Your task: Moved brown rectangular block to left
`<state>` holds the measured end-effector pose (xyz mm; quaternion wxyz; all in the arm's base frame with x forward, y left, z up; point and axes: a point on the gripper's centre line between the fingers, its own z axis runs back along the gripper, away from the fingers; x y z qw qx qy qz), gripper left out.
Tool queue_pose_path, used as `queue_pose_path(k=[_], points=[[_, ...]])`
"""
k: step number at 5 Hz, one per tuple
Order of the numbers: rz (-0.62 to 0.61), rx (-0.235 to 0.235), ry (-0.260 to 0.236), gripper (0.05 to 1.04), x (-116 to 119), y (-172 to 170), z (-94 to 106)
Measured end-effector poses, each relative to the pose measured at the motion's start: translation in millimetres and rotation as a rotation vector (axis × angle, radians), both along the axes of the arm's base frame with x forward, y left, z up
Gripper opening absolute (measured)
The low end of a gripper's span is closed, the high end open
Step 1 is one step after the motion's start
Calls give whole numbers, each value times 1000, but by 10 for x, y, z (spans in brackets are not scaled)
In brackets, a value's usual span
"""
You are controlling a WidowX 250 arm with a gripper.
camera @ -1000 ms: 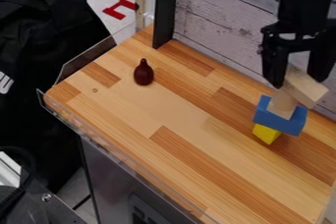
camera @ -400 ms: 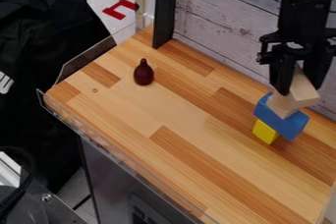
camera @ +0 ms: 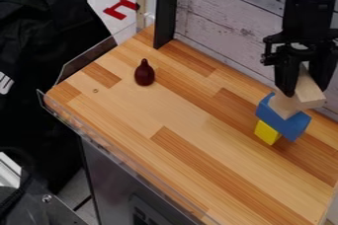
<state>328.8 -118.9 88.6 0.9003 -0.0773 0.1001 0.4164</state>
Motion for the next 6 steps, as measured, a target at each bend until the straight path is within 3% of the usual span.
queue_pose_path(k=[1, 2, 3, 4, 5, 6], points=[[60, -36, -24, 560, 95, 162, 43], [143, -86, -107, 560, 153, 433, 312], [206, -89, -122, 560, 125, 711, 373], [248, -83, -94, 560, -74, 995, 294], [273, -52, -35, 560, -326, 1273, 56], [202, 20, 21, 560, -475, 1426, -129]])
